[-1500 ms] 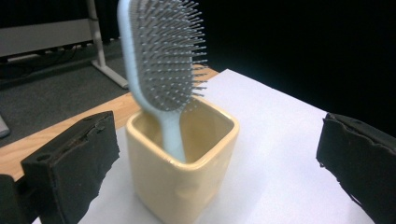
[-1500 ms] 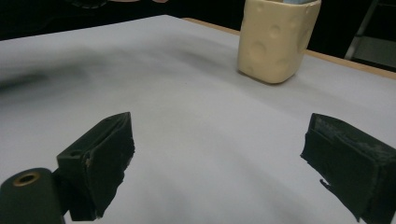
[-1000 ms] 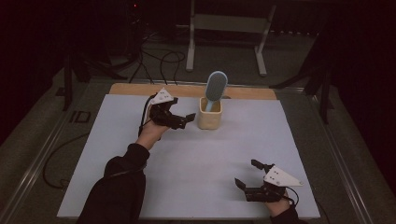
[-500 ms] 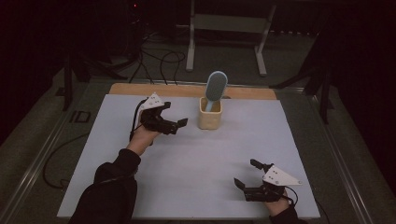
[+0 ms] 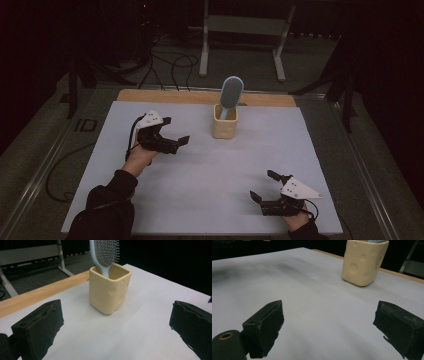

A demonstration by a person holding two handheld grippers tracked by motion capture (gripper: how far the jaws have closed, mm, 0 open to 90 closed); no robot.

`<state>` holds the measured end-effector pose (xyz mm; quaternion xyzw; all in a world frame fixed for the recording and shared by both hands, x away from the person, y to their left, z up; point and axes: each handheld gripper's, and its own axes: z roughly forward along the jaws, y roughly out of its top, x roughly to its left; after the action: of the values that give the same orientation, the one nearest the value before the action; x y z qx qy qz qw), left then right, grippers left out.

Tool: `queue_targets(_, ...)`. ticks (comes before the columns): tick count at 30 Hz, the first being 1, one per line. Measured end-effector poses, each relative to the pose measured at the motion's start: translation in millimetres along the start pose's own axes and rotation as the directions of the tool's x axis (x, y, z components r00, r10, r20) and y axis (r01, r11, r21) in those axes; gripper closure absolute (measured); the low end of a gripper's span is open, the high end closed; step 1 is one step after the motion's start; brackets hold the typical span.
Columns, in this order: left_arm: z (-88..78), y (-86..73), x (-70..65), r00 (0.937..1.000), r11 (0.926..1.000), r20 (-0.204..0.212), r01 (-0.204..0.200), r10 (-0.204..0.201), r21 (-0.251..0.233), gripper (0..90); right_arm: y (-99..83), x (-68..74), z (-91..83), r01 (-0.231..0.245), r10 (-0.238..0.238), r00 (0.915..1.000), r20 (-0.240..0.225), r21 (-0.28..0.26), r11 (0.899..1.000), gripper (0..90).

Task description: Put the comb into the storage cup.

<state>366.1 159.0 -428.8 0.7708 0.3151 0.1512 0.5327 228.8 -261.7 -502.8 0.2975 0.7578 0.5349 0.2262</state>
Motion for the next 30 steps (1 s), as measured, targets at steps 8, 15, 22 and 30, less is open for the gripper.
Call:
queue_targets(8, -23.0, -14.1, 1.8, 0.9998, 0.9999, -0.02, -0.004, 0.005, 0.017, 0.0, 0.3, 0.4, 0.4, 0.005, -0.005, 1.0, 0.0, 0.002, 1.0, 8.4)
queue_targets(15, -42.9, -27.8, 1.7, 0.9993, 0.9994, -0.035, -0.008, 0.009, 0.034, 0.0, 0.6, 0.7, 0.7, 0.007, -0.007, 1.0, 0.0, 0.005, 1.0, 8.5)
queue_targets(22, -56.9, -40.4, 0.5, 0.999, 0.9988, -0.044, -0.007, 0.01, 0.049, 0.0, 0.8, 0.6, 1.5, 0.006, -0.006, 1.0, 0.002, 0.005, 1.0, 8.5)
queue_targets(30, -77.4, -61.5, -2.6, 0.9981, 0.9989, -0.061, 0.013, -0.01, 0.046, 0.0, 1.0, 0.4, 2.0, 0.005, -0.005, 1.0, -0.002, 0.003, 1.0, 8.5)
